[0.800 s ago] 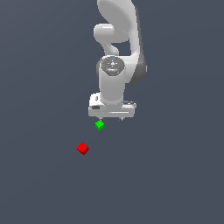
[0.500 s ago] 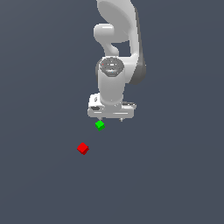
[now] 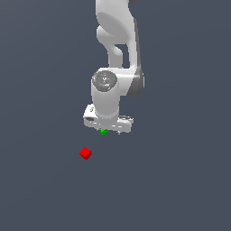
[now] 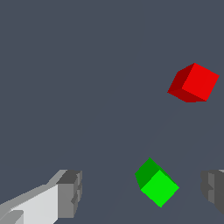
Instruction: Stack the red cube on top of the green cube.
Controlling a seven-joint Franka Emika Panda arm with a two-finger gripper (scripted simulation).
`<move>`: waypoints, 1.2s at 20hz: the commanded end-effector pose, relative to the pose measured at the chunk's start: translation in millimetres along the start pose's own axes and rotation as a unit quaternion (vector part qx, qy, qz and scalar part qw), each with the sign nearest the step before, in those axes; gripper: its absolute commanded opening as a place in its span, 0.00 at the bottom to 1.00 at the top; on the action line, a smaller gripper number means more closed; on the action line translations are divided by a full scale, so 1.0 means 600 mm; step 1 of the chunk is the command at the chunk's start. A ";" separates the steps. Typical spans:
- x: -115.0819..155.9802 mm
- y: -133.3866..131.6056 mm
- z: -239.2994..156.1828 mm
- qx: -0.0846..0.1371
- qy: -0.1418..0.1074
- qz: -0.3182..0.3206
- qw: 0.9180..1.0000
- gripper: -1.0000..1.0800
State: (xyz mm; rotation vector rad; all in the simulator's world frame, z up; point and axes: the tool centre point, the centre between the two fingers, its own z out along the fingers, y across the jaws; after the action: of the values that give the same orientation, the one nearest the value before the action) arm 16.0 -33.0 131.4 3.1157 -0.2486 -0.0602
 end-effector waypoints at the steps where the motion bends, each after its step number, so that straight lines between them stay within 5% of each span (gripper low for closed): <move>1: 0.022 0.018 0.013 0.001 0.002 0.029 1.000 0.96; 12: 0.117 0.124 0.076 0.009 0.012 0.170 0.985 0.96; 24: 0.146 0.175 0.100 0.013 0.016 0.227 0.974 0.96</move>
State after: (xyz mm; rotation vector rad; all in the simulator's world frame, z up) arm 82.6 -150.4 70.2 2.9947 -0.9471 -0.0014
